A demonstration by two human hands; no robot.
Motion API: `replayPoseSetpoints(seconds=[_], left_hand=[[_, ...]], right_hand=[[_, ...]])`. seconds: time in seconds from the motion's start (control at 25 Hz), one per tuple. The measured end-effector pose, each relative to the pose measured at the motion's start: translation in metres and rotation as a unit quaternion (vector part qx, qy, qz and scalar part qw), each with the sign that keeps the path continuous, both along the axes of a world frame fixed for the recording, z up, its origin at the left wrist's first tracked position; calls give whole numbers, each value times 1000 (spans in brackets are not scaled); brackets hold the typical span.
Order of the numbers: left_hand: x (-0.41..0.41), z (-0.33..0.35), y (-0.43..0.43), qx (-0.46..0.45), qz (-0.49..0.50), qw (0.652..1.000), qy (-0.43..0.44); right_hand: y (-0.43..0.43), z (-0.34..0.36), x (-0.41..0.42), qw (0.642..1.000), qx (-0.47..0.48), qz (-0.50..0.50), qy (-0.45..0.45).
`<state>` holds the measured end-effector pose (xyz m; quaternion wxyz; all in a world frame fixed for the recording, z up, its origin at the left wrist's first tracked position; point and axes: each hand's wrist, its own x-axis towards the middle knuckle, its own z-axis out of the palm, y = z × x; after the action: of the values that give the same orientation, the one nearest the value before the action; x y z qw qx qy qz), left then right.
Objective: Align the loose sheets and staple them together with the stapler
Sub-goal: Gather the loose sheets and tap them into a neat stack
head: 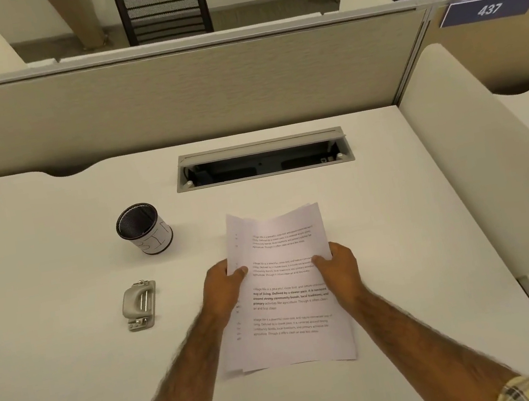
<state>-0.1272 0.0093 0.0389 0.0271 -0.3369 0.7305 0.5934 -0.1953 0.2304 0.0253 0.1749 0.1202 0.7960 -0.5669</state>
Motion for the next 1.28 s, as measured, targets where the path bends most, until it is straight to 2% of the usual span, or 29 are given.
replayPoseSetpoints(seconds=[0.2, 0.36, 0.48, 0.56, 0.84, 1.0, 1.08, 1.28], left_hand=[[-3, 33, 1, 60, 2, 996, 69], [-10, 62, 3, 124, -11, 986, 109], [-14, 74, 11, 87, -69, 988, 104], [-14, 90, 11, 63, -71, 988, 122], [-6, 149, 7, 31, -56, 960, 274], [-4, 137, 13, 49, -54, 971, 227], [-5, 130, 21, 28, -55, 976, 207], [-4, 140, 24, 17, -49, 969, 241]], right_hand=[[8, 33, -9, 994, -103, -33, 16], [16, 59, -27, 970, -241, -14, -37], [9, 77, -29, 974, -222, -12, -39], [8, 98, -29, 976, -217, -11, -15], [16, 172, -27, 968, -175, 43, 175], [16, 154, -12, 972, -157, 56, 165], [12, 145, -6, 978, -122, 51, 162], [13, 151, -5, 968, -132, 27, 210]])
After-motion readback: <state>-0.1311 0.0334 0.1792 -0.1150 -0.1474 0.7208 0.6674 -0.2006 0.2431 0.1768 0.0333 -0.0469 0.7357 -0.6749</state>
